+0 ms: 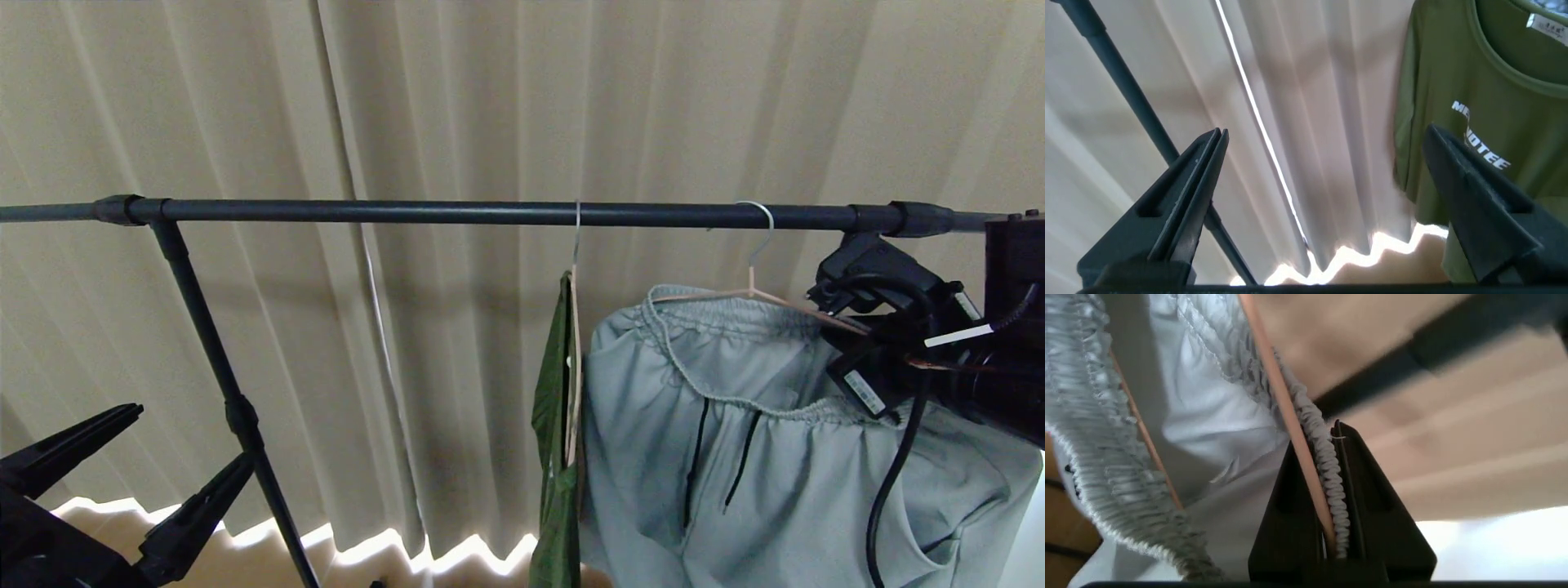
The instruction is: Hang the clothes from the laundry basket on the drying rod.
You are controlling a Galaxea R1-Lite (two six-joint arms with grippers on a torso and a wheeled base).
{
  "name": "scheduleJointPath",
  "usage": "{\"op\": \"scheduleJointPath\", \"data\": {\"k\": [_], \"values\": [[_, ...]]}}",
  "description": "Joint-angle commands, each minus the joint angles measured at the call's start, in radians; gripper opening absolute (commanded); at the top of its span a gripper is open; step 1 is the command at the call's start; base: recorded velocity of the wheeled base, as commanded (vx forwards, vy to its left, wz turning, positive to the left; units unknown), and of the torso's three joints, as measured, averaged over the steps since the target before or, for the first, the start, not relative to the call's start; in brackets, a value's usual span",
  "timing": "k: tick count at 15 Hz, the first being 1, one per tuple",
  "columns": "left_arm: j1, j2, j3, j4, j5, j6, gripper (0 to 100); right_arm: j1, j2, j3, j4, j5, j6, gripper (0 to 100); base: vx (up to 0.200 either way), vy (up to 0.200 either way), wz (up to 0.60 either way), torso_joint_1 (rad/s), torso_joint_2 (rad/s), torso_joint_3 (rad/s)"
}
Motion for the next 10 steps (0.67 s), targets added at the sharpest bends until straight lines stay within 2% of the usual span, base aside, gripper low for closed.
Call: {"op": "scheduleJointPath", "data": {"k": [1,6,7,10], "values": [[-0.001,0.0,0.001,0.0,0.0,0.0,100,0.028,0.002,0.003,0.001,0.002,0.015,0,0.0,0.0,0.0,0.0,0.0,0.0],[0.001,-0.003,-0.005,0.0,0.0,0.001,100,0.038,-0.004,0.02,0.001,0.005,0.027,0,0.0,0.0,0.0,0.0,0.0,0.0],[0.001,-0.003,-0.005,0.0,0.0,0.003,100,0.038,-0.007,0.028,0.001,0.016,0.027,100,0.0,0.0,0.0,0.0,0.0,0.0],[0.001,-0.006,-0.003,0.0,0.0,0.004,100,0.038,-0.019,0.04,-0.024,0.06,0.027,100,0.0,0.0,0.0,0.0,0.0,0.0]]}}
